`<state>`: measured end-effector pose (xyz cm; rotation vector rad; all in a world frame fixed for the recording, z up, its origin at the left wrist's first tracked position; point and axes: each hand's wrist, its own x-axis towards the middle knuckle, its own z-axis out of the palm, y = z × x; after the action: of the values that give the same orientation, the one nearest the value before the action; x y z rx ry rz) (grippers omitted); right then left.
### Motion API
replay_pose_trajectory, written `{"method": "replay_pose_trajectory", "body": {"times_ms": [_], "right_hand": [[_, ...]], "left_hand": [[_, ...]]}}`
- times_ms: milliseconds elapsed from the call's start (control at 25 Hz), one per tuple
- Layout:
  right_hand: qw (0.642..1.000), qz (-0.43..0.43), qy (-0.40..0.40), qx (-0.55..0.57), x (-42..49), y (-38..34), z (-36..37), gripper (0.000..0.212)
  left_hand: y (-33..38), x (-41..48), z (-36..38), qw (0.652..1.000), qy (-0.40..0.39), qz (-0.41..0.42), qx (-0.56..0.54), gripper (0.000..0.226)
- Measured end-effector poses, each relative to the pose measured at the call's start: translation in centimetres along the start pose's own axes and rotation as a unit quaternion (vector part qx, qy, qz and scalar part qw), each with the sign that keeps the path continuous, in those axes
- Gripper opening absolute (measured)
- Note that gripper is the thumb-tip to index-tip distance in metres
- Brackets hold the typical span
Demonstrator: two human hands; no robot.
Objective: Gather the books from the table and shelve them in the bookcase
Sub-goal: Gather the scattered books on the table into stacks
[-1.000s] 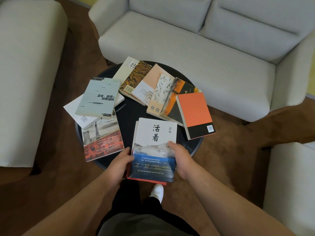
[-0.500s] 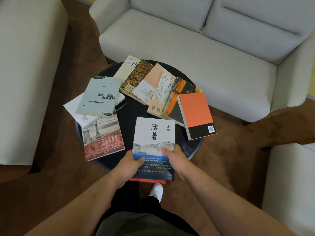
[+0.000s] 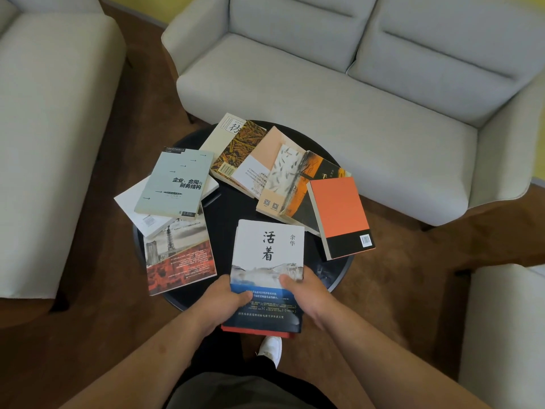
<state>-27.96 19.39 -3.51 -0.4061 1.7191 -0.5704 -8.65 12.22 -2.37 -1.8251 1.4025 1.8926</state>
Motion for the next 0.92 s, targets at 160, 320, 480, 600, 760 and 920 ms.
{"method": "replay_pose_trajectory", "body": {"times_ms": [160, 320, 480, 600, 760, 920], "right_hand": [[0.975, -0.11, 0.16, -0.11, 0.3, -3.7, -4.7, 0.026], [0.944, -0.097, 0.279, -0.147, 4.7, -7.3, -11.1, 0.041], [0.923, 0.009, 0.286, -0.256, 10.4, -7.0, -14.2, 0.079], [0.954, 0.018, 0.237, -0.184, 11.8, -6.6, -14.9, 0.091], [0.958, 0.028, 0.232, -0.166, 12.1, -6.1, -15.5, 0.111], [0.961, 0.051, 0.22, -0.158, 12.7, -7.2, -14.7, 0.098]], "left_hand": [[5.0, -1.1, -3.4, 0.991, 0.048, 0.079, 0.1, 0.022], [12.8, 1.5, -8.8, 0.971, 0.139, 0.156, 0.112, 0.02], [18.1, 8.3, -12.1, 0.946, 0.194, 0.209, 0.153, 0.029], [20.6, 12.8, -14.4, 0.928, 0.216, 0.215, 0.213, 0.039], [22.0, 17.1, -17.3, 0.89, 0.253, 0.193, 0.326, 0.059], [23.1, 19.8, -18.0, 0.948, 0.165, 0.135, 0.238, 0.053]]}}
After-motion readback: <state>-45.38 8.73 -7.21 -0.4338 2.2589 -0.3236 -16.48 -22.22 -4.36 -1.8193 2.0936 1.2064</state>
